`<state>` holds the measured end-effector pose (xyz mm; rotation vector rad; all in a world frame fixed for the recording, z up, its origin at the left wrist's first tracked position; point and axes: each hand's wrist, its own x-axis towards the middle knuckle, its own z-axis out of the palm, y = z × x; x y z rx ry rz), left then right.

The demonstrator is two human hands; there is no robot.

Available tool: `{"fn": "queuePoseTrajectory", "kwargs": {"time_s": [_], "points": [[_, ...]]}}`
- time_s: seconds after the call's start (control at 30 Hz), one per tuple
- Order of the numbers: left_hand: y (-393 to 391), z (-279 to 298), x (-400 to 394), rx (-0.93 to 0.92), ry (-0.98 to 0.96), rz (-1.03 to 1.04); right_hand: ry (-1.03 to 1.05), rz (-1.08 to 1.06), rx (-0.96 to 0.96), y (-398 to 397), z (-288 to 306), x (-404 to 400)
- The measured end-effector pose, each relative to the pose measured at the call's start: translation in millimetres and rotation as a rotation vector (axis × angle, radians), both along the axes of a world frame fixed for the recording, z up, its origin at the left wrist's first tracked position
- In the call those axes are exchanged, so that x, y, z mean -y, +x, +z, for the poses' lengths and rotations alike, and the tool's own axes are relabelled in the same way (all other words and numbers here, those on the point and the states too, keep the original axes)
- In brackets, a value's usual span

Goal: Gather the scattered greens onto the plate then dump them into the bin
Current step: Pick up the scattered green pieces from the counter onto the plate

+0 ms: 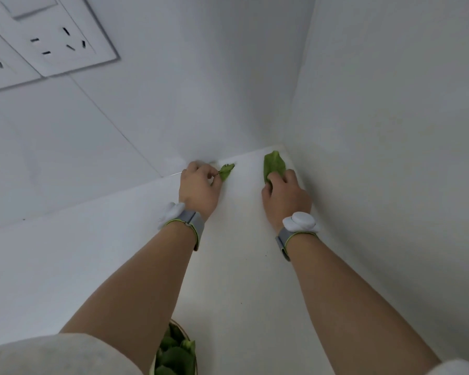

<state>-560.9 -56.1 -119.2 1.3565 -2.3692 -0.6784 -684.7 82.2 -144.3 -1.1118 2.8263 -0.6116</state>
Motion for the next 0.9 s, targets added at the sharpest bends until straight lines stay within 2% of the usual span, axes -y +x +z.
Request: {"fn": "queuePoseTrajectory", "kwargs": {"time_s": [0.2, 0.4, 0.57, 0.77, 0.9], "points": [[23.6, 22.9, -19.3, -0.016, 0.136, 0.021, -0.231, -0.128, 0.191, 15.9, 5.0, -12.8], [68.5, 42.1, -51.9, -0.041, 0.193, -0.051, -0.228, -0.081, 0.234, 53.2, 28.2, -33.9], [115.7, 59.5, -73.5, -0.221, 0.269, 0.031, -0.365, -0.039, 0.535, 101.0, 51.7, -52.9], [167.3, 76.0, -89.9, -0.265, 0.323, 0.027, -0.51, 0.027, 0.945, 146.3, 69.4, -66.5], [216.3, 84.5, -101.5, -0.287, 0.358, 0.059, -0.512, 0.11, 1.056, 189.4, 85.2, -68.7]]}}
